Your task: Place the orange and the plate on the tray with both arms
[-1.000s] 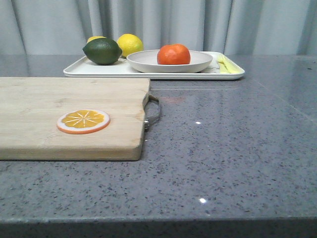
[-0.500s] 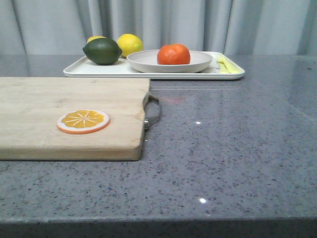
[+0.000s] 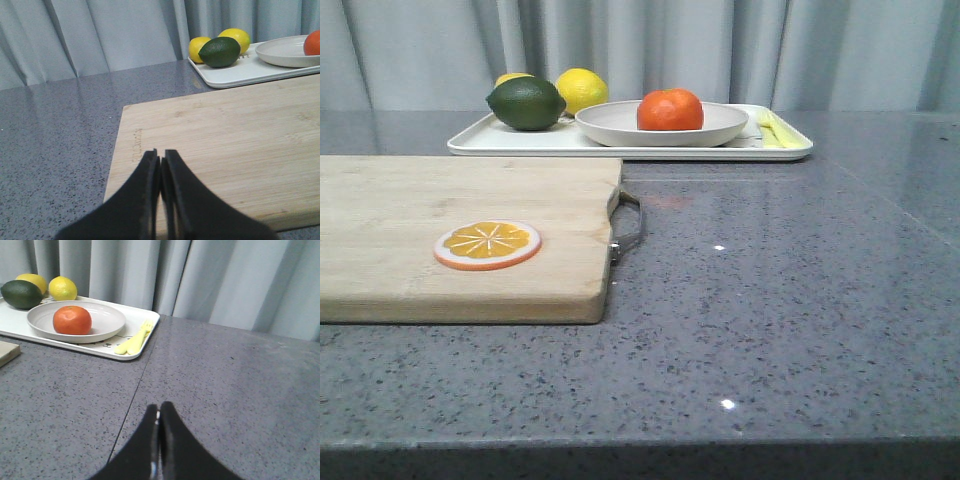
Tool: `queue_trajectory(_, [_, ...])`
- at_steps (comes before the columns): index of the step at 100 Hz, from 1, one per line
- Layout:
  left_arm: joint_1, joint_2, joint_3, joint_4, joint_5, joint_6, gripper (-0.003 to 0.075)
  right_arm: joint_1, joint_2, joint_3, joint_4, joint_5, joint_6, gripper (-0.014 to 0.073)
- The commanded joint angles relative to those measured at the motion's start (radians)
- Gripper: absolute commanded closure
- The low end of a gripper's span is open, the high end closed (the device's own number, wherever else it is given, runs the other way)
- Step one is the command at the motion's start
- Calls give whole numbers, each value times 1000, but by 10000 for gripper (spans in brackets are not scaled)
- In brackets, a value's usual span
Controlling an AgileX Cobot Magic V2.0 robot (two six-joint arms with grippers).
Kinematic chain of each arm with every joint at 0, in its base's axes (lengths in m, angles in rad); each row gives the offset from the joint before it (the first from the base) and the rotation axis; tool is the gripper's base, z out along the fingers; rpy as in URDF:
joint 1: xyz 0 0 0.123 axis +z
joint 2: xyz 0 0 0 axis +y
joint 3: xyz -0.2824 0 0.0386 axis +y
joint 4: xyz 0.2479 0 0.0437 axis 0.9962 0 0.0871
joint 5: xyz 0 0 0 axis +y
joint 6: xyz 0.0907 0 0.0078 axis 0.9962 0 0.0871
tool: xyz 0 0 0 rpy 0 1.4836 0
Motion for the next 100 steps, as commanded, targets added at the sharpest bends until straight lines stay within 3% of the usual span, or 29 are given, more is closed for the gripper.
queue_trajectory(1, [1, -34, 7, -2, -73, -12, 739, -5, -55, 56, -85, -143, 97, 661])
queue_trajectory(30, [1, -34, 7, -2, -73, -12, 739, -6, -242, 285, -79, -205, 231, 661])
queue_trajectory(100, [1, -34, 7, -2, -73, -12, 739, -6, -239, 282, -77, -159, 240, 661])
